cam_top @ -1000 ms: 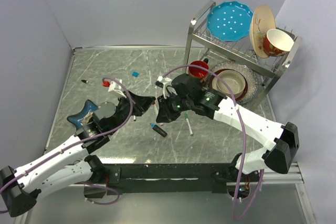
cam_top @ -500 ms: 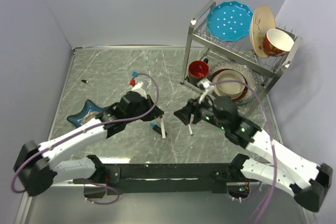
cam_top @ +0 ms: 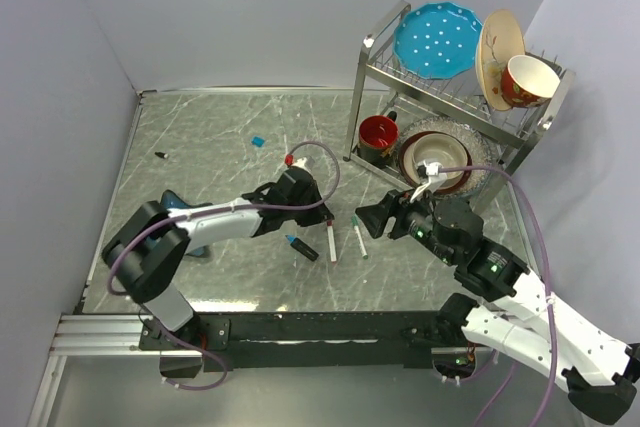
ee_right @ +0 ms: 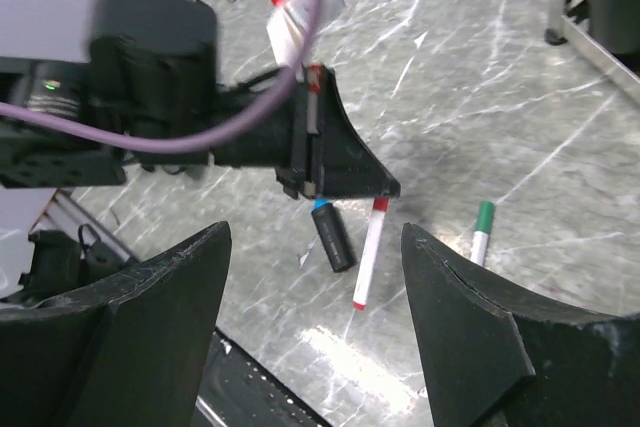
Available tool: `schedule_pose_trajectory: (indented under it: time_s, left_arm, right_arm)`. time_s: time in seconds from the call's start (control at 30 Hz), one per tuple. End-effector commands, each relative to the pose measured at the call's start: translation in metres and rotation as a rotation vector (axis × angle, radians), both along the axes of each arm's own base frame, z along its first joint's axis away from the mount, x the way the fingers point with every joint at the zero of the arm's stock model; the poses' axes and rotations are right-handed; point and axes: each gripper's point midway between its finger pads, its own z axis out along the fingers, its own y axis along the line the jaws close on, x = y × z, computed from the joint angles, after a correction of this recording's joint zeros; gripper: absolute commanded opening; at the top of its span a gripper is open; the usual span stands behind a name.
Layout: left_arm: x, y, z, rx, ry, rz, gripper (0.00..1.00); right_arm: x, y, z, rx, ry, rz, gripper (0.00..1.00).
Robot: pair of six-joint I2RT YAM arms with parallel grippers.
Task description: Insert the pens into the pen caps
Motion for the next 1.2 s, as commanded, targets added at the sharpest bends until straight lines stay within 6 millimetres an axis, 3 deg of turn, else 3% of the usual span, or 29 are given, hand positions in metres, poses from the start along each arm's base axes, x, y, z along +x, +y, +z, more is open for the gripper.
schedule_pose_trajectory:
  time_s: [0.0,0.17,0.3,0.4,0.53,0.6,0.67,0.83,0.97,1.03,1.17]
  left_arm:
    - [0.022,-0.011,0.005,0.012,-0.036,0.02,0.05]
    - [0.024,-0.013,-0.011,0.032,-0.008,0.029,0.13]
    - [0.024,-0.012,-0.026,0.058,0.021,0.039,0.31]
    - [0.023,-0.009,-0.024,0.096,0.023,0.025,0.41]
    - [0.036,0.007,0.003,0.161,-0.045,0.059,0.5]
    - [0.048,0.024,0.019,0.173,-0.067,0.122,0.5]
    - [0.057,0.055,0.019,0.233,-0.051,0.234,0.5]
    - [0.064,0.109,0.043,0.215,-0.056,0.408,0.55]
    - [0.06,0.131,0.079,0.153,-0.172,0.421,0.58]
    - [0.051,0.146,0.102,0.124,-0.243,0.444,0.63]
    - [0.026,0.162,0.147,0.016,-0.403,0.424,0.92]
  right_arm:
    - [0.005,-0.009,0.025,0.033,-0.058,-0.05,0.77]
    - [0.007,-0.005,0.02,0.024,-0.047,-0.043,0.77]
    - [0.007,-0.004,0.015,0.023,-0.046,-0.041,0.77]
    - [0.006,-0.004,0.019,0.033,-0.055,-0.034,0.77]
    - [0.002,-0.006,0.025,0.036,-0.075,-0.024,0.77]
    - [0.001,-0.008,0.023,0.035,-0.072,-0.024,0.77]
    - [0.0,-0.007,0.02,0.033,-0.068,-0.018,0.77]
    - [0.002,0.002,-0.013,-0.019,0.013,0.0,0.77]
    - [0.007,0.022,-0.038,-0.067,0.084,0.057,0.77]
    - [0.013,0.034,-0.054,-0.111,0.13,0.082,0.77]
    - [0.03,0.058,-0.082,-0.198,0.228,0.084,0.77]
